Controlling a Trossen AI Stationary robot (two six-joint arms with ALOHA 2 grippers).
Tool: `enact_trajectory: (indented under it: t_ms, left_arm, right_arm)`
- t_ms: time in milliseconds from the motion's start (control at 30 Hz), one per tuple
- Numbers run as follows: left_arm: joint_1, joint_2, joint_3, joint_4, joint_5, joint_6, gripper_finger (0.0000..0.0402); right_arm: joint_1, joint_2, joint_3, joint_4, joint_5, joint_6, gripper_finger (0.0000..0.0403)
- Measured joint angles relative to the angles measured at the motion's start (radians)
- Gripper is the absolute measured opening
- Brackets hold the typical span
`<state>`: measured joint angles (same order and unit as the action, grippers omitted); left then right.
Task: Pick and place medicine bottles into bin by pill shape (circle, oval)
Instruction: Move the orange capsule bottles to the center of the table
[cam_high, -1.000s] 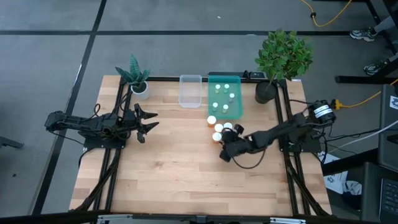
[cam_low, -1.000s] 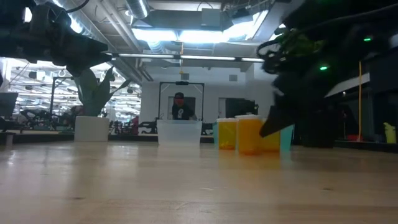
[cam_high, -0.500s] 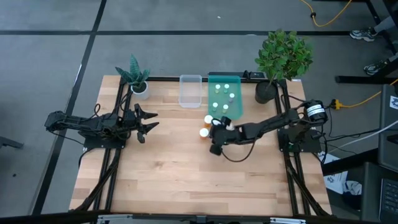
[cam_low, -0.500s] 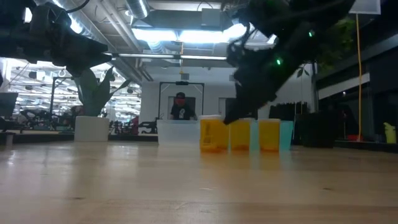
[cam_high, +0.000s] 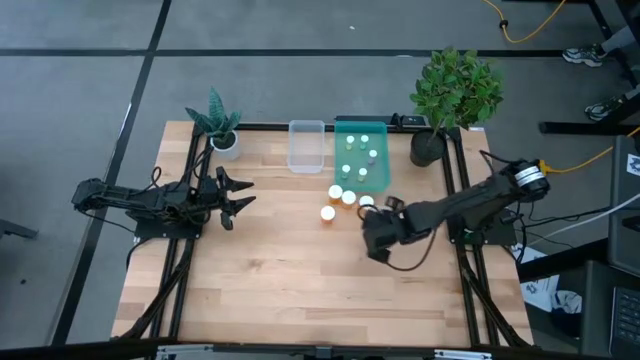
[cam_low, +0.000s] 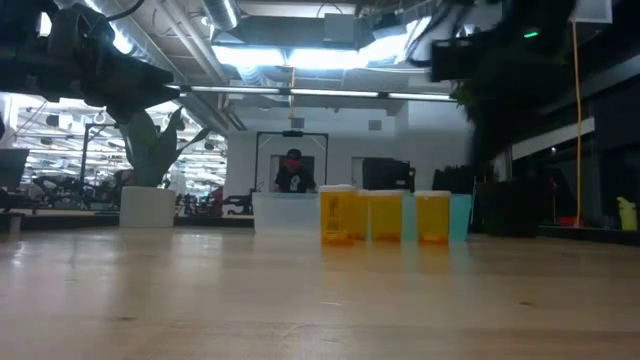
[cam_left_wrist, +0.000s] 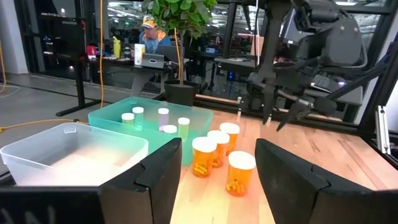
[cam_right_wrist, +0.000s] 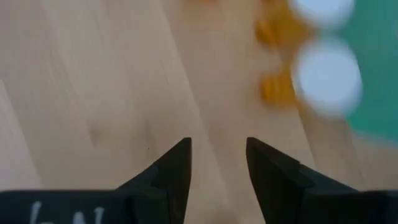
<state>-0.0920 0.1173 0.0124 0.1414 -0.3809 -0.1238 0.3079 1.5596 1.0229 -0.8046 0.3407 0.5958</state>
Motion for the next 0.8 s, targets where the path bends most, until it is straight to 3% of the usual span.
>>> enact_trajectory:
  t_ms: [133,233,433,533,800]
  left_arm:
    - [0.0,0.0,0.0,0.0,0.0,0.0,0.0195]
    - [0.0,0.0,0.0,0.0,0.0,0.0,0.0195]
    - [0.0,0.0,0.0,0.001,0.0,0.0,0.0195]
    - [0.0,0.0,0.0,0.001,0.0,0.0,0.0195]
    - [0.0,0.0,0.0,0.001,0.0,0.0,0.0195]
  right_arm:
    - [0.048,-0.031,-0.013,-0.209,-0.011,0.173,0.0154]
    - [0.06,-0.045,-0.064,-0.223,-0.002,0.237,0.0154]
    - [0.021,-0.047,-0.215,-0.003,0.01,0.208,0.0154]
    - [-0.014,-0.047,-0.277,0.14,0.076,0.16,0.0154]
    - [-0.117,-0.047,-0.296,0.299,0.191,-0.064,0.0154]
